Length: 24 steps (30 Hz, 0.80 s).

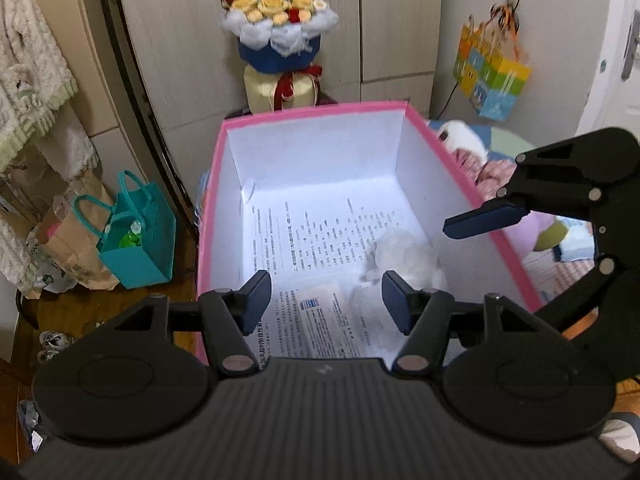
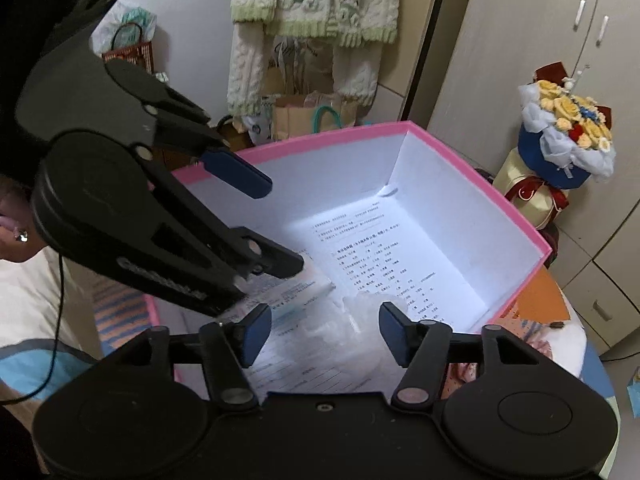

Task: Organize soft objects
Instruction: 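Open both grippers to drop the packet and puff into the pink box, then withdraw both grippers from the box back toward the toys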

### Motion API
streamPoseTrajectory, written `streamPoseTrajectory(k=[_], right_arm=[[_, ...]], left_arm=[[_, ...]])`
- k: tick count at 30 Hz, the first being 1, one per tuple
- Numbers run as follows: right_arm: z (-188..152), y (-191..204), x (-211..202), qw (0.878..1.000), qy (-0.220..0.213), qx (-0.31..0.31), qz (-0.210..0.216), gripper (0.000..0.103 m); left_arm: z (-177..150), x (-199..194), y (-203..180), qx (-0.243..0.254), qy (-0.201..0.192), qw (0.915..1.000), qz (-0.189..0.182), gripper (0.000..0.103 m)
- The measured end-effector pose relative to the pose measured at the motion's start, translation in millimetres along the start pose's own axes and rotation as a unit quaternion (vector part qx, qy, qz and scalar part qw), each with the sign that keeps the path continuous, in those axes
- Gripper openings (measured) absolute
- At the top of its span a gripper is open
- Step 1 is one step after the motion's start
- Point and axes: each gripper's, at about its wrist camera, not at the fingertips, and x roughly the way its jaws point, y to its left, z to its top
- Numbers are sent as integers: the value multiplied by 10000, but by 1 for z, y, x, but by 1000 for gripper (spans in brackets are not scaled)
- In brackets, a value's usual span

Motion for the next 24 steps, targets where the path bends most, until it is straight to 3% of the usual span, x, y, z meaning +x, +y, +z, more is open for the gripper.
streamPoseTrajectory(k=[6, 15, 19, 24], right_arm=[[-4, 12, -22, 9999, -80, 52, -115, 70], [-8, 20, -56, 9994, -242, 58, -252, 70], [-16, 27, -74, 9989, -304, 0, -357, 73], [-37, 27, -102, 9977, -485, 107, -452, 74]], left_arm=[[-5, -34, -4, 38, -172, 9997, -172, 65], [-18, -86, -23, 494, -551, 9968, -295, 69], [-26, -98, -31, 593, -678, 9947, -487, 77], [-35, -100, -53, 775, -678, 9919, -745, 77]])
